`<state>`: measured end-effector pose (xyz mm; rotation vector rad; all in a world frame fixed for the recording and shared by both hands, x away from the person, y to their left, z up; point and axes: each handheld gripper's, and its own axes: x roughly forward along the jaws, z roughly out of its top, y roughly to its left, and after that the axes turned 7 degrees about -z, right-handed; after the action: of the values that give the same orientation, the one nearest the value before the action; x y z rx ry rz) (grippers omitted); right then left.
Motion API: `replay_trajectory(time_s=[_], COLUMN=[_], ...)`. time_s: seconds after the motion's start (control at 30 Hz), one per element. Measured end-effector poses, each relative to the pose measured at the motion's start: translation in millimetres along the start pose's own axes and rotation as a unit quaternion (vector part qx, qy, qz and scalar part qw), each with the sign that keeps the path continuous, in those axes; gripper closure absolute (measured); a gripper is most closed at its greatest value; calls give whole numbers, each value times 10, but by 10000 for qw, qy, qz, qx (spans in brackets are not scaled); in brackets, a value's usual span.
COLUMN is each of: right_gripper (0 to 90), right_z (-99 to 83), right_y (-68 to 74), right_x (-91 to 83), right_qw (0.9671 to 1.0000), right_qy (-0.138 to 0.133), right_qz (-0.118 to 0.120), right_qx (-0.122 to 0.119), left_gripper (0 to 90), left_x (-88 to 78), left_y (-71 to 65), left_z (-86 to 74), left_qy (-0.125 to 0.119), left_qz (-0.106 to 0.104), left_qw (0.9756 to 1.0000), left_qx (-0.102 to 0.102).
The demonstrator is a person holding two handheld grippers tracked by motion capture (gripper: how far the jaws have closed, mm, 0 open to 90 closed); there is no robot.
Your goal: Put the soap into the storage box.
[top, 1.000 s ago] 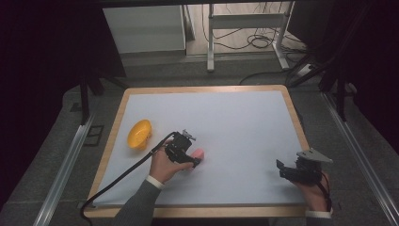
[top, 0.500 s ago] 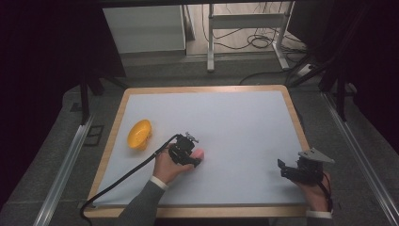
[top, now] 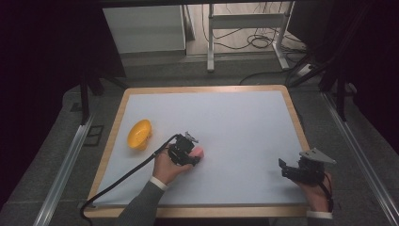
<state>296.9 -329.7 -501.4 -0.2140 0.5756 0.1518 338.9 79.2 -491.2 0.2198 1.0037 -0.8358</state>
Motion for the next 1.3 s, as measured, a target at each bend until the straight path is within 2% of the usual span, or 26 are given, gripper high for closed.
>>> replay_trajectory(time_s=[0.63, 0.93, 1.3], right_gripper=[96, 95, 96], right_z=[3, 6, -2], right_y=[-19, -21, -16], right_x=[-20, -27, -16], right_qw=[10000, 10000, 10000], right_qy=[-37, -49, -25], right_qz=[-21, -26, -33], right_qx=[11, 22, 12], left_gripper=[602, 602, 603], left_x=[-313, -501, -669], left_y=[46, 77, 125], left_z=[21, 22, 18], left_qy=[-303, -530, -679], left_qz=[82, 178, 285], left_qw=[9995, 9984, 9973], left_qx=[53, 78, 45])
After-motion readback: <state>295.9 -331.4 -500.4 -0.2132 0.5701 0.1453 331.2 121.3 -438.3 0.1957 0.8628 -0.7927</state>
